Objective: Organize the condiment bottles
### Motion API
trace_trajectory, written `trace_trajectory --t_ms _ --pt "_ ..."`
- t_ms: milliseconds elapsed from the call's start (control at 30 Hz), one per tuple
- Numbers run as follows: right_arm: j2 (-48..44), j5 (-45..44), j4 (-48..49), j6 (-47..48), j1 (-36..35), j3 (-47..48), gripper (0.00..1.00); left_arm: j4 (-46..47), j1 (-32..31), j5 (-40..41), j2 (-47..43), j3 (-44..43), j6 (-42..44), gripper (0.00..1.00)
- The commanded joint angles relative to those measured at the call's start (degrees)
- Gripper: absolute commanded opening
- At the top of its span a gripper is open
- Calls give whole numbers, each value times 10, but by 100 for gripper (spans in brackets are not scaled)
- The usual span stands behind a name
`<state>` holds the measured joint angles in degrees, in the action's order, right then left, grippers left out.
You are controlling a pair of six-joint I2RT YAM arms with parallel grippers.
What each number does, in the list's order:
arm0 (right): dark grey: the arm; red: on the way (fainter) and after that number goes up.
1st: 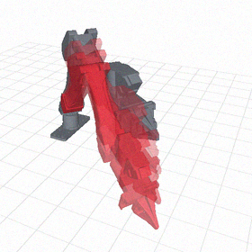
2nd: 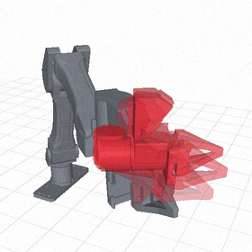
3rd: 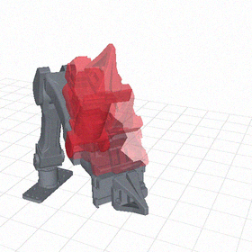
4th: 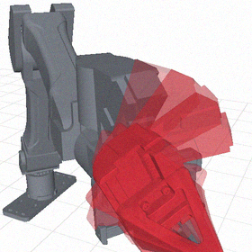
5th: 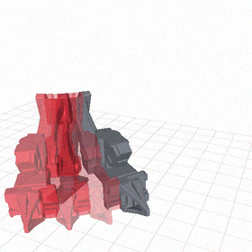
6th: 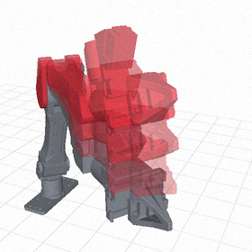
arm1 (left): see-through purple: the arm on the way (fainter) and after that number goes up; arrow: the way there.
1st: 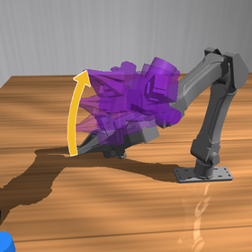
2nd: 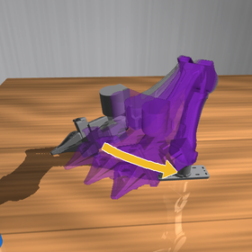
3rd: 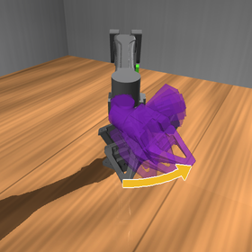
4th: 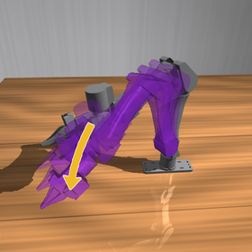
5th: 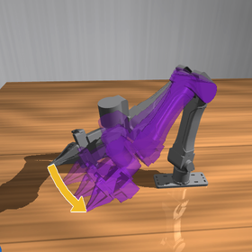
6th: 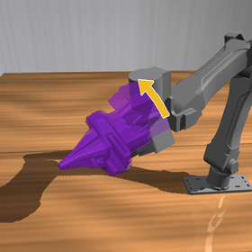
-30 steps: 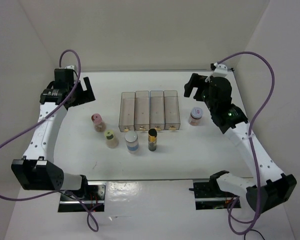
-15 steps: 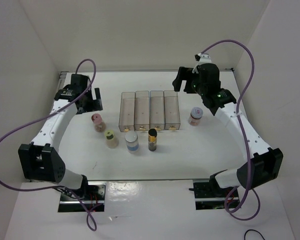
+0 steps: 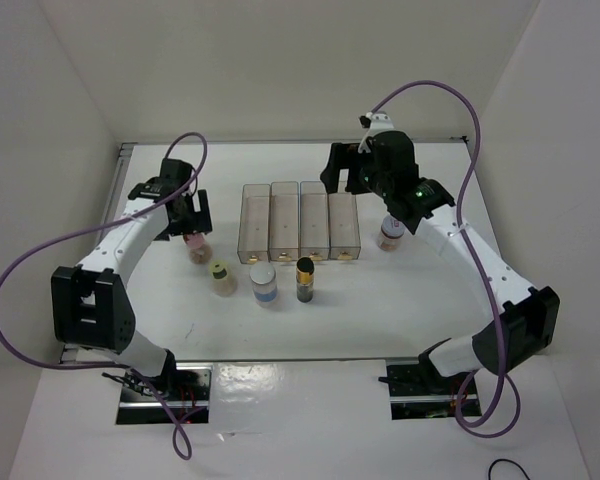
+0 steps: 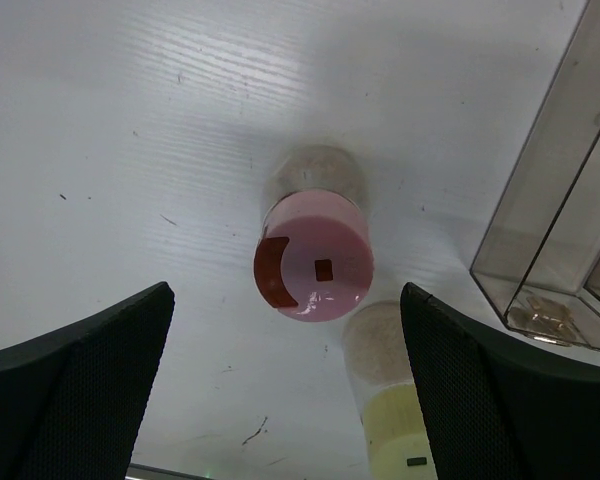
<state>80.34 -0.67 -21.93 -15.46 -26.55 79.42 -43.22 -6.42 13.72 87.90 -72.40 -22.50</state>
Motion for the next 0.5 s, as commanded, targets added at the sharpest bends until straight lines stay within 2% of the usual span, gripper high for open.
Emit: trace_trajectory --t_ms 0,233,467 --pt "6 -9 2 7 -5 17 98 22 0 1 8 15 -15 100" --pt "-5 -14 -4 2 -5 12 98 38 0 -10 26 20 -15 94" --pt "-25 -31 -9 2 -5 0 98 45 0 -15 38 25 -15 82"
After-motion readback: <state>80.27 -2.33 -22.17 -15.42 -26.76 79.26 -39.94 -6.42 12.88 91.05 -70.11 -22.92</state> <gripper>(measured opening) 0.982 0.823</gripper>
